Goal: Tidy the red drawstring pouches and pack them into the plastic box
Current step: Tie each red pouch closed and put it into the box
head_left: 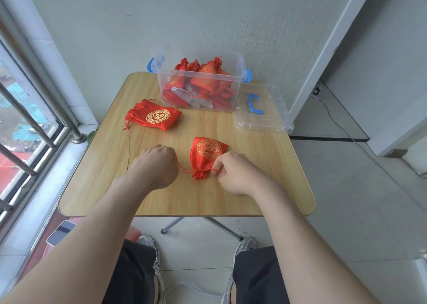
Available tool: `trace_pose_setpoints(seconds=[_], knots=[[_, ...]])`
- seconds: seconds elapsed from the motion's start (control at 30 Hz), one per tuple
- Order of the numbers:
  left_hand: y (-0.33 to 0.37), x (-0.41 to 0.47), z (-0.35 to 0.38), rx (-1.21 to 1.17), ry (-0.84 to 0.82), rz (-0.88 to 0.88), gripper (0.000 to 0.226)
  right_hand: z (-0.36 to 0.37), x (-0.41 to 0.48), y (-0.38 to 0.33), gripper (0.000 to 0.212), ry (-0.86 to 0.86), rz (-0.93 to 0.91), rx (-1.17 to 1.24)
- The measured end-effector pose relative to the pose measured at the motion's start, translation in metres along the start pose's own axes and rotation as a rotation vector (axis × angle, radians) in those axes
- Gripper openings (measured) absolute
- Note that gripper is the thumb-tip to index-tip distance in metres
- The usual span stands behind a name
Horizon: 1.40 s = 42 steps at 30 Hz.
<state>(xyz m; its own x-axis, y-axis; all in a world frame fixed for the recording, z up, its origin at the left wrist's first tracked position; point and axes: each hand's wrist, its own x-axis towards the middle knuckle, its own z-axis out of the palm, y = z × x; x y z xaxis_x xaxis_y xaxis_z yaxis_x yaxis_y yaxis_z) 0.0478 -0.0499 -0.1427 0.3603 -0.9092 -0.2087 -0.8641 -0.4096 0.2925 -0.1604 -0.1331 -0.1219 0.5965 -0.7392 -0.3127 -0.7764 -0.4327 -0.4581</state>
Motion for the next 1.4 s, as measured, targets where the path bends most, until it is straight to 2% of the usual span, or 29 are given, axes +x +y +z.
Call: trace_pose_setpoints(seconds=[0.1, 0.2, 0.37, 0.43, 0.57, 0.67, 0.8, 0.9, 1.03, 1.13, 1.23, 1.4], knots=[[0.012, -0.008, -0.002, -0.076, 0.0, 0.095, 0.021, 0.001, 0.0, -0.003, 0.037, -0.051, 0.019, 0.037], [0.018, -0.009, 0.003, 0.036, -0.003, 0.175, 0.032, 0.005, 0.005, -0.004, 0.033, 0.004, 0.023, 0.044], [0.021, -0.005, 0.003, 0.025, 0.036, 0.225, 0.008, 0.01, 0.007, -0.001, 0.043, 0.144, -0.024, 0.024], [0.022, -0.004, 0.004, -0.023, 0.024, 0.223, 0.005, 0.012, 0.008, 0.0, 0.042, 0.184, -0.013, 0.019], [0.026, -0.007, -0.002, -0.185, -0.048, 0.18, 0.014, 0.012, 0.009, -0.002, 0.046, 0.239, 0.014, 0.088], [0.033, -0.011, -0.005, -0.295, -0.109, 0.123, 0.02, 0.012, 0.01, -0.003, 0.042, 0.212, 0.039, 0.21], [0.036, -0.011, -0.007, -0.35, -0.115, 0.06, 0.035, 0.01, 0.012, -0.002, 0.032, 0.204, 0.072, 0.318], [0.035, -0.01, -0.007, -0.339, -0.093, 0.042, 0.041, 0.009, 0.011, -0.005, 0.01, 0.236, 0.077, 0.371], [0.036, -0.011, -0.004, -0.293, -0.07, 0.088, 0.042, 0.011, 0.01, -0.007, 0.031, 0.231, -0.062, 0.307], [0.036, -0.012, -0.005, -0.386, -0.038, 0.121, 0.042, 0.012, 0.01, -0.007, 0.028, 0.118, -0.071, 0.261], [0.034, -0.011, -0.005, -0.518, -0.028, 0.126, 0.042, 0.01, 0.01, -0.004, 0.022, 0.106, -0.043, 0.27], [0.035, -0.011, -0.009, -0.825, -0.203, 0.104, 0.037, 0.01, 0.011, 0.001, 0.011, 0.095, -0.03, 0.292]])
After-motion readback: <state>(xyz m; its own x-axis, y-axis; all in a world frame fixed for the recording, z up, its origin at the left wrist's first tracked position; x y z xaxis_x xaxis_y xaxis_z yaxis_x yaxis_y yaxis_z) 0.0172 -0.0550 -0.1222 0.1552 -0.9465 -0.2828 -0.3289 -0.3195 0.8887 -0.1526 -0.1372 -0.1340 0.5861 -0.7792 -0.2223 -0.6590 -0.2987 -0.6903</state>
